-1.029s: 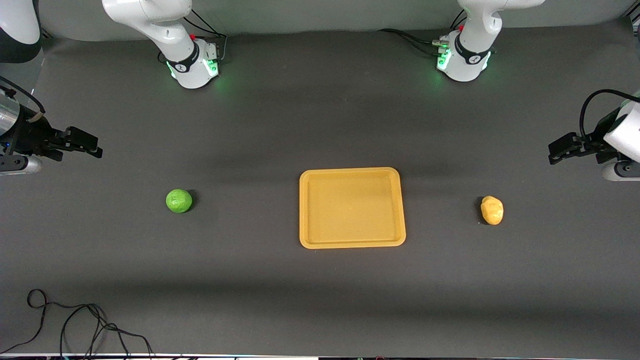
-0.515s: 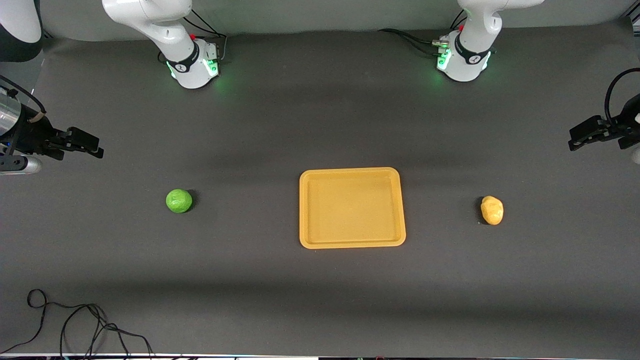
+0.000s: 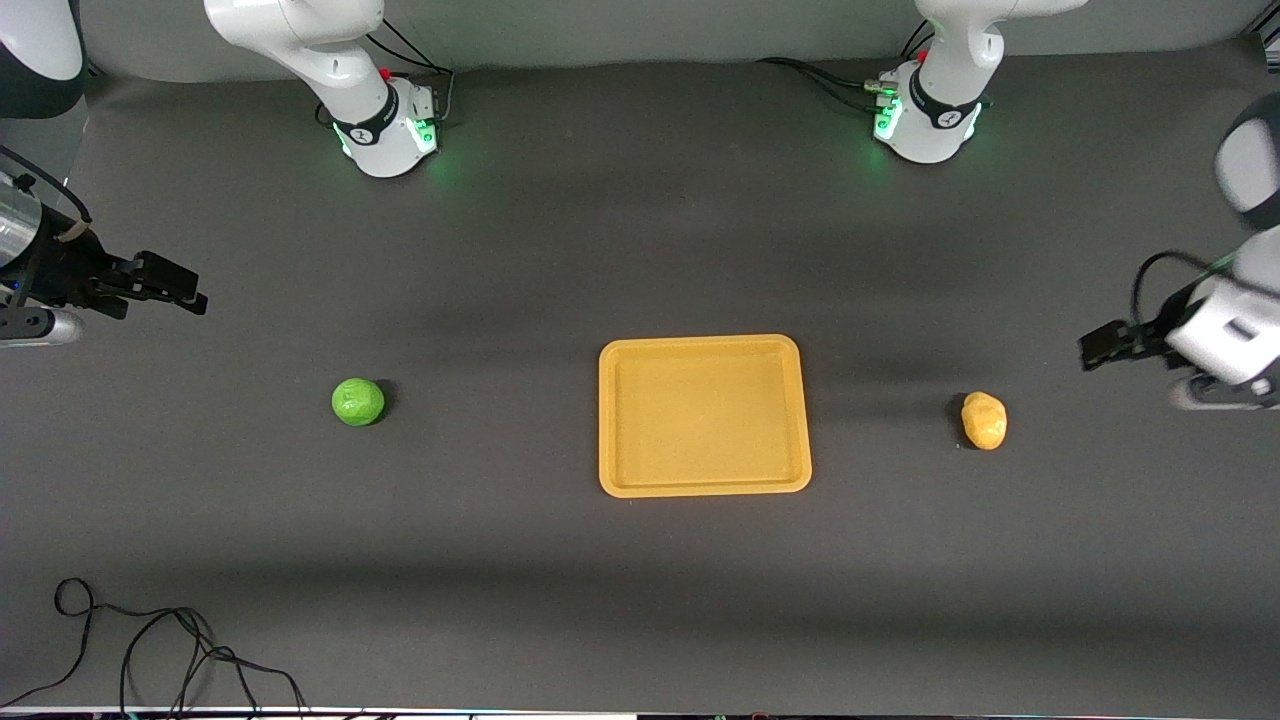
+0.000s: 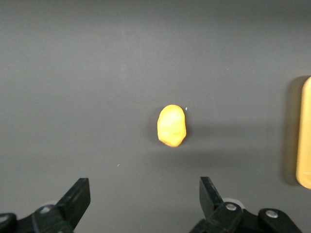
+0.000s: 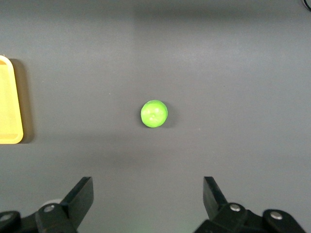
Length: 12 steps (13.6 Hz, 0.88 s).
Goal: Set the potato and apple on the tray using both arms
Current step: 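Reach the left gripper down to the yellow potato and grasp it, then carry the potato toward the tray while the right gripper reaches the apple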
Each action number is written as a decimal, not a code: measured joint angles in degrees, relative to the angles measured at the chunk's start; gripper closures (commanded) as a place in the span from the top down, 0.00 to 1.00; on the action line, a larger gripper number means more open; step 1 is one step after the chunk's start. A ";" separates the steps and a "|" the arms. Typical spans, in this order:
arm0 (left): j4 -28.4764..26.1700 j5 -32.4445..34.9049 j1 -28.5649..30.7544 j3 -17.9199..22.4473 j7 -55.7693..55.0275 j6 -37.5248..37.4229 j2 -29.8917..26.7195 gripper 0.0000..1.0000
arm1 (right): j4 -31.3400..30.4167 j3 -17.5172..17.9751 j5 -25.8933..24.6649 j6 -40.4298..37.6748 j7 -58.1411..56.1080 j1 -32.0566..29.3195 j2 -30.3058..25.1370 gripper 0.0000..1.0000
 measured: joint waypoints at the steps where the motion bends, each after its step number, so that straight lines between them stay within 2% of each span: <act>1: -1.69 0.00 -0.06 -0.20 0.00 2.46 2.07 1.00 | 0.01 0.00 0.00 0.00 0.00 0.00 -0.01 1.00; 5: -3.07 0.00 -0.78 -0.72 -0.13 12.43 12.72 1.00 | -0.30 0.13 0.01 0.01 0.00 0.71 0.29 1.00; 8: -3.11 0.00 -0.85 -0.77 -0.28 16.67 18.63 1.00 | -3.18 0.28 0.01 2.40 0.16 2.68 0.88 1.00; 9: -3.22 0.01 -0.83 -0.75 -0.29 18.34 20.05 0.92 | -4.91 0.28 0.01 4.17 0.19 2.88 1.00 1.00; 10: -3.52 0.00 -0.81 -0.72 -0.33 19.90 21.17 0.74 | -6.76 0.27 0.01 6.10 0.19 2.89 1.09 1.00; 11: -3.92 -0.03 -0.75 -0.69 -0.42 21.17 22.06 0.50 | -8.84 0.21 0.01 8.34 0.20 2.87 1.15 1.00; 12: -4.30 -0.10 -0.68 -0.66 -0.52 21.91 22.62 0.31 | -11.15 0.17 0.01 10.97 0.19 2.85 1.18 1.00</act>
